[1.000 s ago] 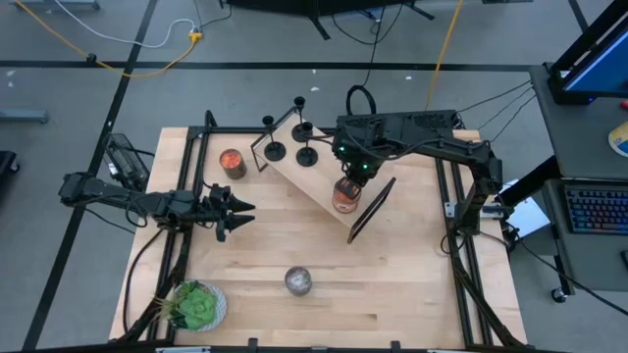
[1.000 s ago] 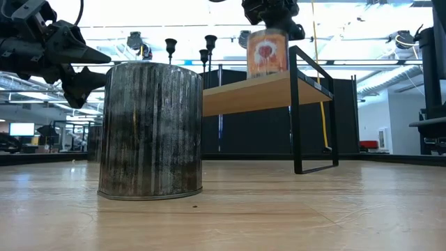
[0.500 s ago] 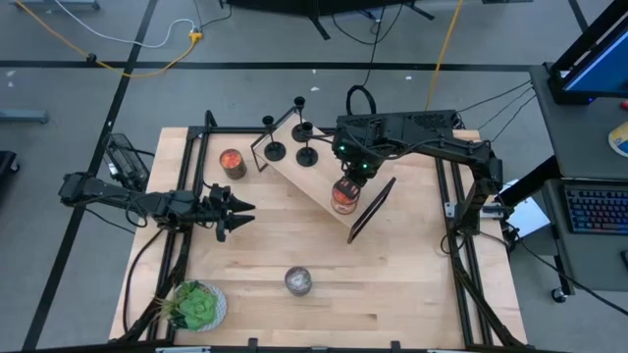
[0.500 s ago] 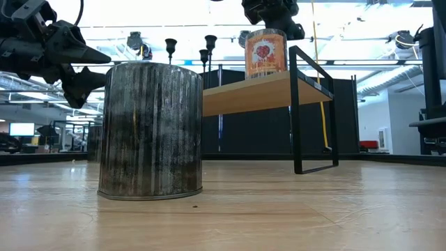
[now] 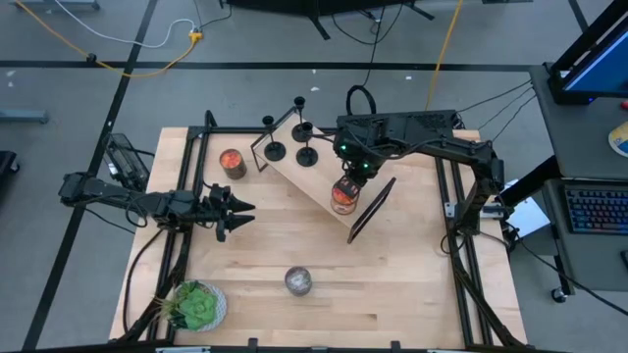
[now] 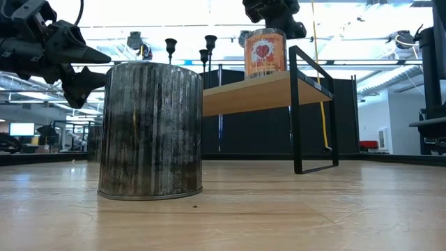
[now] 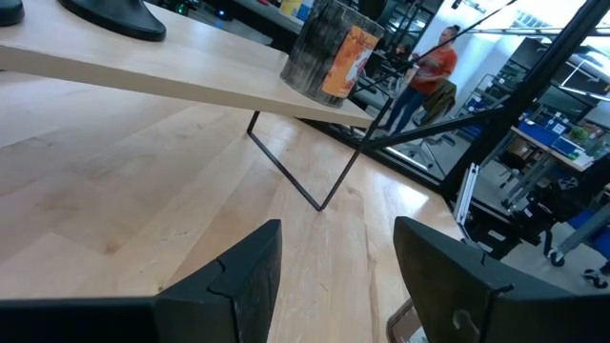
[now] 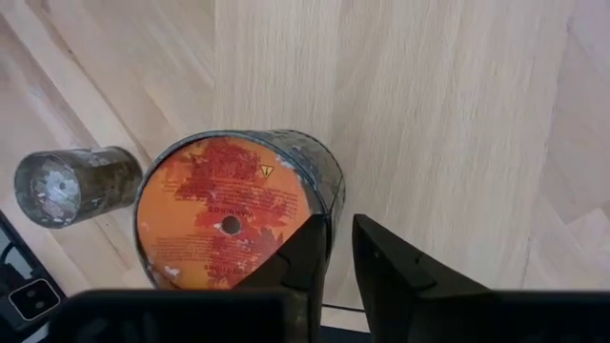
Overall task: Pick & Place candle stick holders
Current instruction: Put the bottom orange scented candle on the shelf
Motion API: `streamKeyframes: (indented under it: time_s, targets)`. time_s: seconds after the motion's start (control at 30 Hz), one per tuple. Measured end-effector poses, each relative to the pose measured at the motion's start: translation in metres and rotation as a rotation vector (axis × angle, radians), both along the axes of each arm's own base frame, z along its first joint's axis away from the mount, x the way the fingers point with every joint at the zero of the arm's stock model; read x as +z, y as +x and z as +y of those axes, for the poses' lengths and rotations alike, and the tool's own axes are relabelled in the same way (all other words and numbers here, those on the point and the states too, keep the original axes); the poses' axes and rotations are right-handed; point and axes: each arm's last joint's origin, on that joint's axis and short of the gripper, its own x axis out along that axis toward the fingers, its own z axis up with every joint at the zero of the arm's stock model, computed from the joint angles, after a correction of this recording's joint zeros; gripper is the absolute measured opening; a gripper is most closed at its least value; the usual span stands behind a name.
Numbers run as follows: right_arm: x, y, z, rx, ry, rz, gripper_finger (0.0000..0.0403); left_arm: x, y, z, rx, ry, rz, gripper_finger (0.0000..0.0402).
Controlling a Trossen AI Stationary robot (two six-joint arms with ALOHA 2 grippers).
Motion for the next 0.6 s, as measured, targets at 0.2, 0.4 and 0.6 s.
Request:
streamKeyframes:
  time_s: [0.2,0.4,0.6]
  targets:
    - [0.008,-0.003,0.001,0.007,0.012,-0.057,0.0051,0.000,0.000,0.000,0.000,0.000,0.000,0.0209]
    - [0.012,-0.005,0.002,0.008,0.006,-0.076,0.0051,0.000,0.000,0.000,0.000,0.001,0.000,0.0209]
    - [0.017,-0.006,0.002,0.017,-0.008,-0.123,0.0052,0.000,0.000,0.000,0.000,0.000,0.000,0.0209]
